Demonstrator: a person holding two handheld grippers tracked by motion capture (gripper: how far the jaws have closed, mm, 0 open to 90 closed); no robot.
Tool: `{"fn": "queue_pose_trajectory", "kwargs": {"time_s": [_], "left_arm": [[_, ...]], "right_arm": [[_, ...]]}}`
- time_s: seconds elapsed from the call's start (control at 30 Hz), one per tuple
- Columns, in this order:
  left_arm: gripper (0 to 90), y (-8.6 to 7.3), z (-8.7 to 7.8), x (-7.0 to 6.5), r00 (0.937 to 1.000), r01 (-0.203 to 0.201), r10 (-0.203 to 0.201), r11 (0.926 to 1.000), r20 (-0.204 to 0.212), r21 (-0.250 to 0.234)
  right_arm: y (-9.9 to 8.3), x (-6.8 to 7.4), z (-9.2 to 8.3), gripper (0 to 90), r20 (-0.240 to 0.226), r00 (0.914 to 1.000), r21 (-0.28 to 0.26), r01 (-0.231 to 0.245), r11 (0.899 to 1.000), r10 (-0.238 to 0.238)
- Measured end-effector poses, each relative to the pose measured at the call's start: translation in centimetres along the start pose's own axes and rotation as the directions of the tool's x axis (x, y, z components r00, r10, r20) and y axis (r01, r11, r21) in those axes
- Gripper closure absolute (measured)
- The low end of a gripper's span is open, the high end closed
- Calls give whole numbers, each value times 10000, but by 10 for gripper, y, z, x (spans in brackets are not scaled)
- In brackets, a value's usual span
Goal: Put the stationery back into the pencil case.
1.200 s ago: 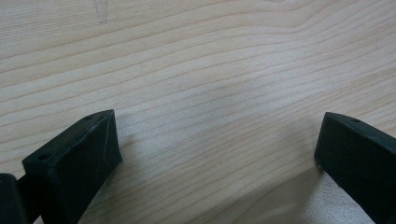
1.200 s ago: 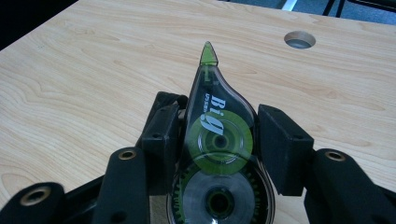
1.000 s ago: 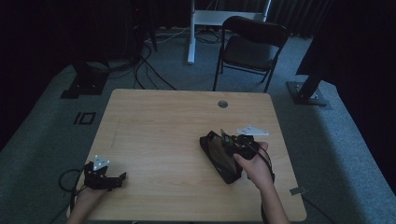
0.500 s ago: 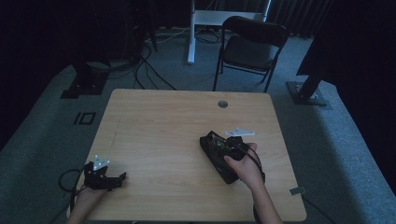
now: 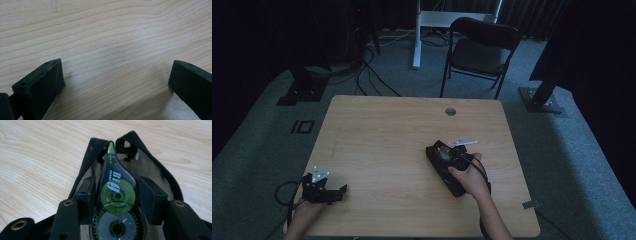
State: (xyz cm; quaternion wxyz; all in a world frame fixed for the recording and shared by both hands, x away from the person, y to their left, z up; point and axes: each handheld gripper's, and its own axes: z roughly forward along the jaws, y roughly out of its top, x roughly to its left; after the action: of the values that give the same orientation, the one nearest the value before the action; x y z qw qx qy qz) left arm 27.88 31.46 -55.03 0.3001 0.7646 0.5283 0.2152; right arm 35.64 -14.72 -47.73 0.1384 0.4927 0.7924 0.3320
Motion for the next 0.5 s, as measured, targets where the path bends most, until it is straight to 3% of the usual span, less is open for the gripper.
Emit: {"fn": "queue_pose_trajectory", "kwargs": {"time_s": [0.5], "left_arm": [[2, 0, 0, 0, 10000, 0, 0, 10000, 0, 0]], "right_arm": [[3, 0, 14, 500, 234, 9997, 834, 90, 9965, -110]]}}
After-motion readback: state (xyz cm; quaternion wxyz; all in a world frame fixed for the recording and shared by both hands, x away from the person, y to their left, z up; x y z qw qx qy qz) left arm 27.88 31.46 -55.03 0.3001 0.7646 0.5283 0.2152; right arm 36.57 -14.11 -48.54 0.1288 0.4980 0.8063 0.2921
